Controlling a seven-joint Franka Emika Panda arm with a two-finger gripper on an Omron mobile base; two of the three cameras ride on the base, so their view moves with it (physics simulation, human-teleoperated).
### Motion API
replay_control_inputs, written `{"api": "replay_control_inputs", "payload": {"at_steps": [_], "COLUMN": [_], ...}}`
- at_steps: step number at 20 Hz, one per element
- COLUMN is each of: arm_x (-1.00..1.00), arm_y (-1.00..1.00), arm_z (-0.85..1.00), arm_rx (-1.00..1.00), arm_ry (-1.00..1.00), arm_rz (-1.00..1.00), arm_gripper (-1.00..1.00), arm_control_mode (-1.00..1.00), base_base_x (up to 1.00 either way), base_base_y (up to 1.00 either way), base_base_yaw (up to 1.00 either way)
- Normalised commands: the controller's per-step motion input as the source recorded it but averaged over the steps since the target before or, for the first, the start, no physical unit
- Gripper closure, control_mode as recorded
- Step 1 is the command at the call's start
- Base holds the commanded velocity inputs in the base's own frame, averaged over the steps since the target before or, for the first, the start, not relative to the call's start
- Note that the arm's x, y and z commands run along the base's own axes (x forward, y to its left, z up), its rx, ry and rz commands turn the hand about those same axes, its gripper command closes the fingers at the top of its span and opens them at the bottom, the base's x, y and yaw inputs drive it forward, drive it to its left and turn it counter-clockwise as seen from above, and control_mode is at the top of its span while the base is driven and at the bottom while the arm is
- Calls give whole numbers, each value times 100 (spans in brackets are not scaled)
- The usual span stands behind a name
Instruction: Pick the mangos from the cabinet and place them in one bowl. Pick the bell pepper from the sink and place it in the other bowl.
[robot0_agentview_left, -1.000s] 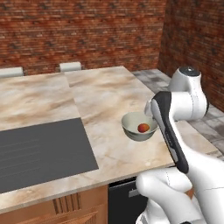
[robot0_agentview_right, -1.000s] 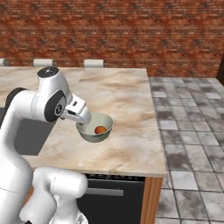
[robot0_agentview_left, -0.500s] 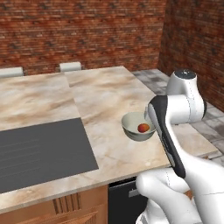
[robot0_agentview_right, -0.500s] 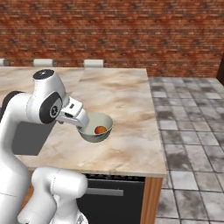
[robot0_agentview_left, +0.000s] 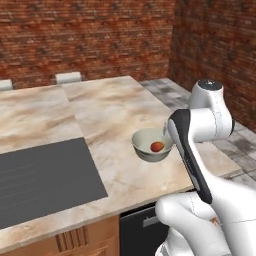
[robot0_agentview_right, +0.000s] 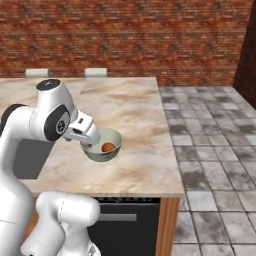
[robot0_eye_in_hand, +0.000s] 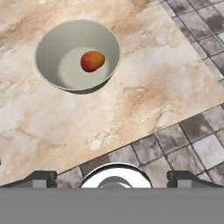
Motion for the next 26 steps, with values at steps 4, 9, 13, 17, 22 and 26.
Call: {"api": "replay_control_inputs", "payload": {"at_steps": [4,9,13,17,22,26], "arm_x": [0,0,0,0,0,0], "arm_y": [0,0,0,0,0,0], "arm_z": [0,0,0,0,0,0], "arm_rx": [0,0,0,0,0,0], "arm_ry": [0,0,0,0,0,0], "arm_rz": [0,0,0,0,0,0], "arm_gripper": [-100,-100,-100,-100,-100,-100], "arm_control_mode": [100,100,100,100,100,100], "base_base_x": [0,0,0,0,0,-2], "base_base_y": [0,-1,-2,-1,0,0], "base_base_yaw": [-45,-46,-46,-46,-46,-45]}}
